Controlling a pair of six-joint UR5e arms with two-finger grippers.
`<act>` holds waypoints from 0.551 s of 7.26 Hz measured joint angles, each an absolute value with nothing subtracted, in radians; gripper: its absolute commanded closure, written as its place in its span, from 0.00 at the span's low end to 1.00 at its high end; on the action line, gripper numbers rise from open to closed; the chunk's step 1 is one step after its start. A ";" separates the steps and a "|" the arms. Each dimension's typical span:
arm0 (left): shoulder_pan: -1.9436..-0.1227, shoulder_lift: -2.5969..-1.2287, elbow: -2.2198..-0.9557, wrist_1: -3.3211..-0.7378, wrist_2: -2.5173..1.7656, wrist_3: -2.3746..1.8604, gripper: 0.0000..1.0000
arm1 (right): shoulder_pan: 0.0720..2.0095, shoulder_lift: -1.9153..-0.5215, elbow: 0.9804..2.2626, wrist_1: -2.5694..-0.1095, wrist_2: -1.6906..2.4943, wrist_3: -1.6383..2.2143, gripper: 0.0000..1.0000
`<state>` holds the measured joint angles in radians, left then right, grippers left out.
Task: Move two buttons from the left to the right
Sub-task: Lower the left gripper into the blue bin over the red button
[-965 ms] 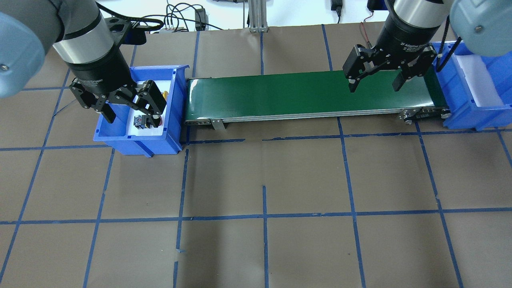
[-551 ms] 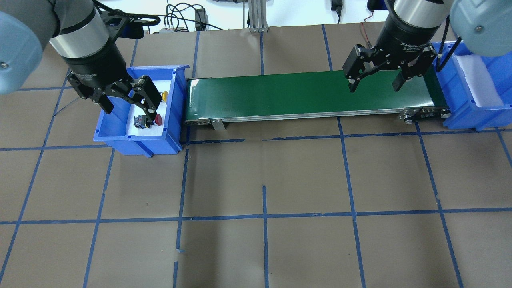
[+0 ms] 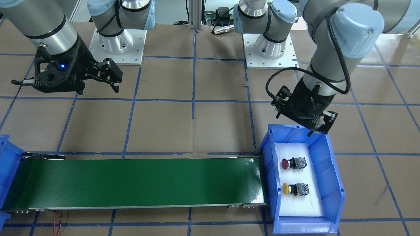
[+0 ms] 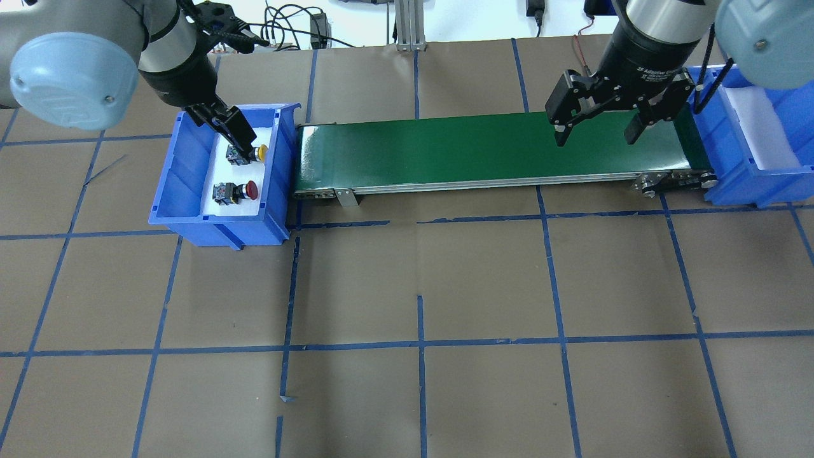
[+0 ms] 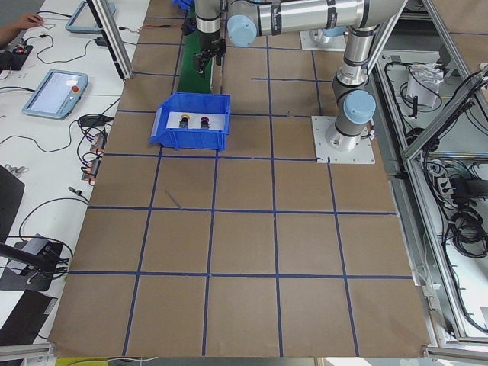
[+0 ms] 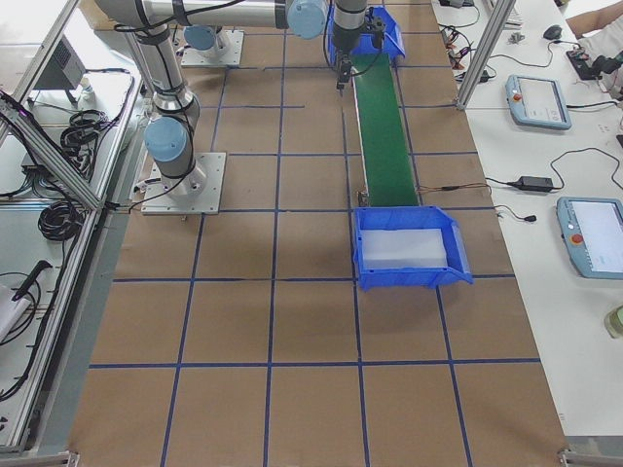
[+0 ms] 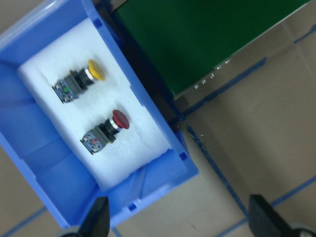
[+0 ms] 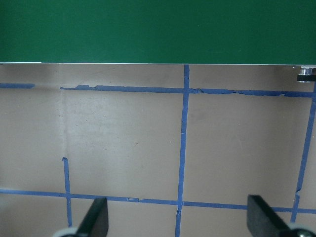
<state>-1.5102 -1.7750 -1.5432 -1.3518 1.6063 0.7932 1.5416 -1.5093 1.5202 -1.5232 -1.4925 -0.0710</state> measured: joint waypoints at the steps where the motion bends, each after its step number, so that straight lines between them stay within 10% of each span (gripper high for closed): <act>1: -1.487 -1.811 -1.538 -1.314 1.605 0.926 0.00 | 1.542 -1.509 1.520 -1.523 -1.493 -0.071 0.00; 4: -1.430 -1.867 -1.552 -1.248 1.596 1.214 0.02 | 1.542 -1.509 1.520 -1.523 -1.493 -0.072 0.00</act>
<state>-1.4298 -1.8673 -1.5521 -1.2482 1.5962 1.2142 1.5416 -1.5094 1.5202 -1.5226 -1.4925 -0.0717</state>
